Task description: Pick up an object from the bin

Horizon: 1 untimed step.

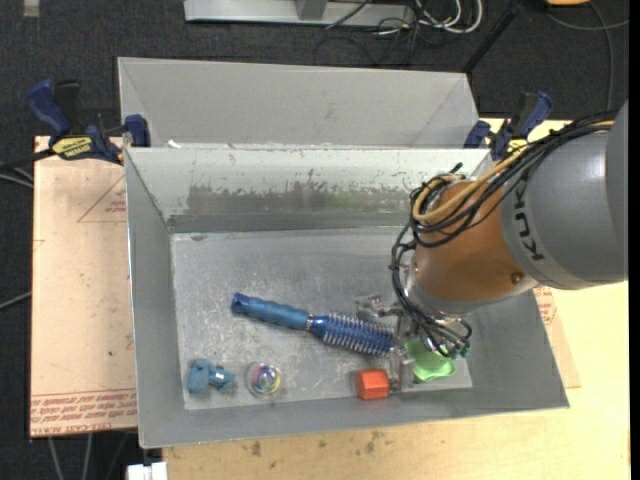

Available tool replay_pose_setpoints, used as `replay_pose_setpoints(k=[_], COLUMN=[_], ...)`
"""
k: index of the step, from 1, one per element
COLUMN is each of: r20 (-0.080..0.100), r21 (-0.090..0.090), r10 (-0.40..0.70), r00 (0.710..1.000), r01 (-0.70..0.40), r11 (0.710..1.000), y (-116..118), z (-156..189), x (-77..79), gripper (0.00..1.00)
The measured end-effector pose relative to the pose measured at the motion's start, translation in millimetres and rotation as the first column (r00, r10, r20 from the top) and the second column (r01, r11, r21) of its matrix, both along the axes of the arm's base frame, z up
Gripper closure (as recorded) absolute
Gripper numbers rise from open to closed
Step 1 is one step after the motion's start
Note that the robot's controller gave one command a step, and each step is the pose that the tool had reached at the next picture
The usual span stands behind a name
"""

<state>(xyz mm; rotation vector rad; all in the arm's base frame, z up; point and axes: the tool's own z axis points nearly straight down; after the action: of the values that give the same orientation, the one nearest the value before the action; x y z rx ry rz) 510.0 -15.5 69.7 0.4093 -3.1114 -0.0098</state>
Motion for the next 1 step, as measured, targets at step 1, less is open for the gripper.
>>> replay_pose_setpoints(k=[1], r20=[0.008], r21=[-0.005], r10=[0.18], r00=[0.984], r01=[-0.18], r11=[0.984], y=[20.9], z=[0.7], x=[62.9], gripper=[0.0])
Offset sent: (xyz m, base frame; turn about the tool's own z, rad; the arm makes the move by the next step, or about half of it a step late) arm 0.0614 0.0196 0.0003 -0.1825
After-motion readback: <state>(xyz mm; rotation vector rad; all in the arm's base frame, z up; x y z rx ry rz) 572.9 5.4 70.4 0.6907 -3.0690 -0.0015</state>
